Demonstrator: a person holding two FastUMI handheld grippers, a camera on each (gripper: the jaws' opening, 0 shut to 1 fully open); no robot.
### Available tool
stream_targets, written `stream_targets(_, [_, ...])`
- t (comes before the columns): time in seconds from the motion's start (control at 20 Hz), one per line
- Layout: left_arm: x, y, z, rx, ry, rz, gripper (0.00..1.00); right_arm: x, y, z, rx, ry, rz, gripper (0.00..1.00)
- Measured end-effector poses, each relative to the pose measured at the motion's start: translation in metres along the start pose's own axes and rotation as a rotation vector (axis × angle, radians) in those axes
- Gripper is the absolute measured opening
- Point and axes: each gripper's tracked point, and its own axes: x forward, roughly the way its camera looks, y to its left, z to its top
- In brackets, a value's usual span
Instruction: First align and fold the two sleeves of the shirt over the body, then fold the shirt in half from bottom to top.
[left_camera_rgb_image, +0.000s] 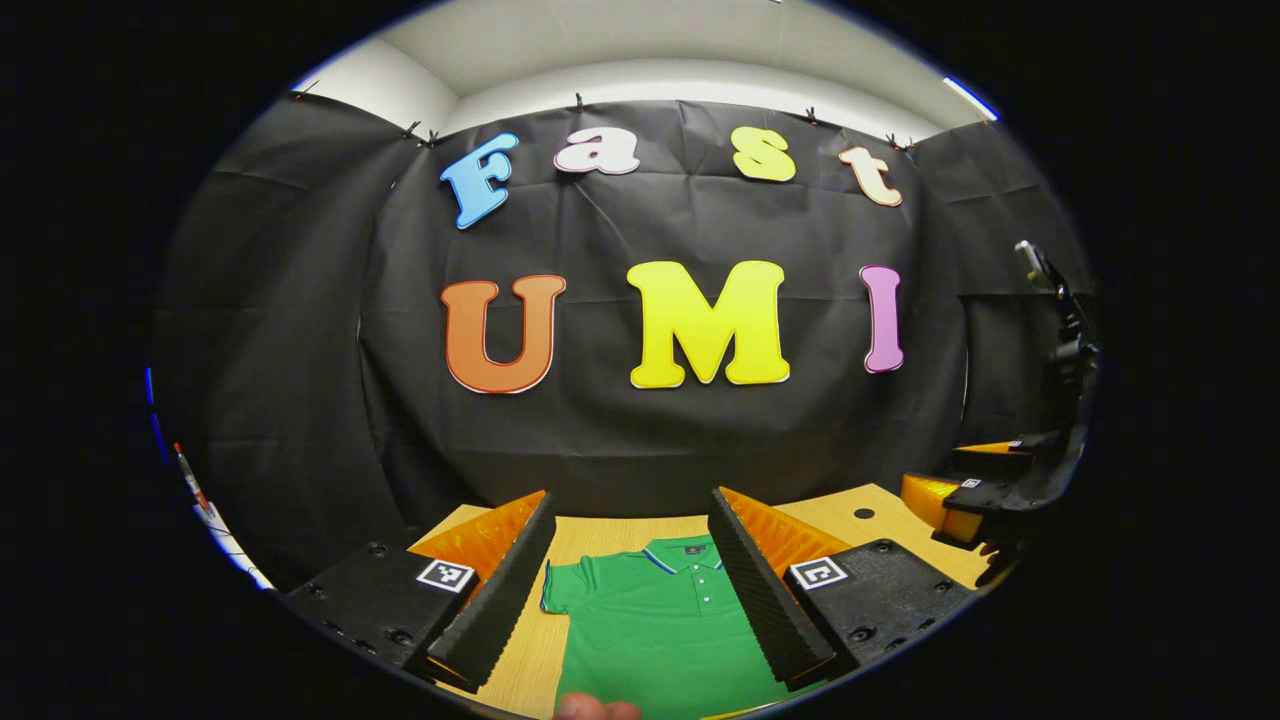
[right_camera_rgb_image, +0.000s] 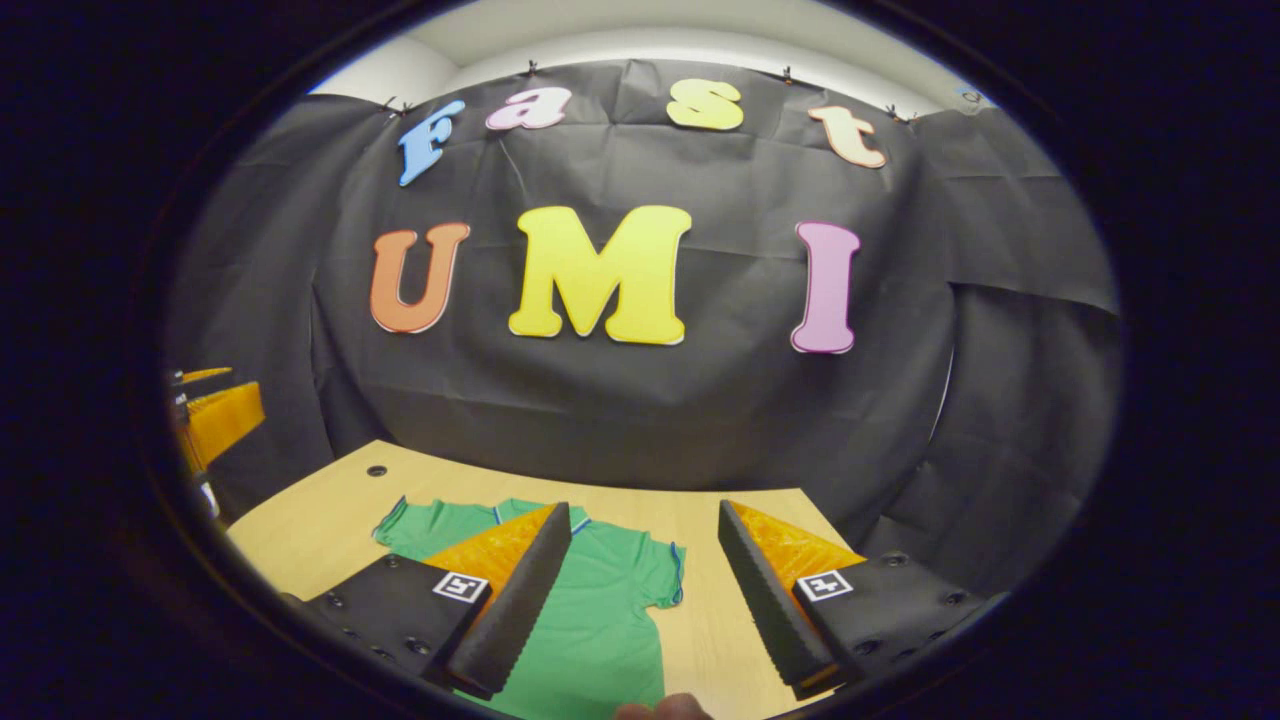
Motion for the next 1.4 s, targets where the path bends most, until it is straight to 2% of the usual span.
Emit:
stream_targets(0.25, [-0.008,-0.009,0.011,0.015,-0.003,0.005,0.99,0.043,-0.024,-0.031,0.011,0.075,0.006,0.96])
stream_targets(0.5, [-0.015,-0.003,0.013,0.048,0.006,0.056,0.98,0.09,-0.036,-0.065,0.015,0.171,0.041,0.94])
stream_targets(0.65, [-0.013,-0.002,0.005,0.034,0.033,0.081,0.98,0.118,-0.043,-0.084,0.016,0.225,0.044,0.94])
stream_targets(1.05, [-0.012,-0.004,-0.008,0.019,0.075,0.124,0.99,0.183,-0.043,-0.145,-0.059,0.341,0.079,0.96])
stream_targets(1.4, [-0.021,0.005,-0.026,0.032,0.135,0.145,0.98,0.233,-0.058,-0.205,0.033,0.475,0.007,0.96])
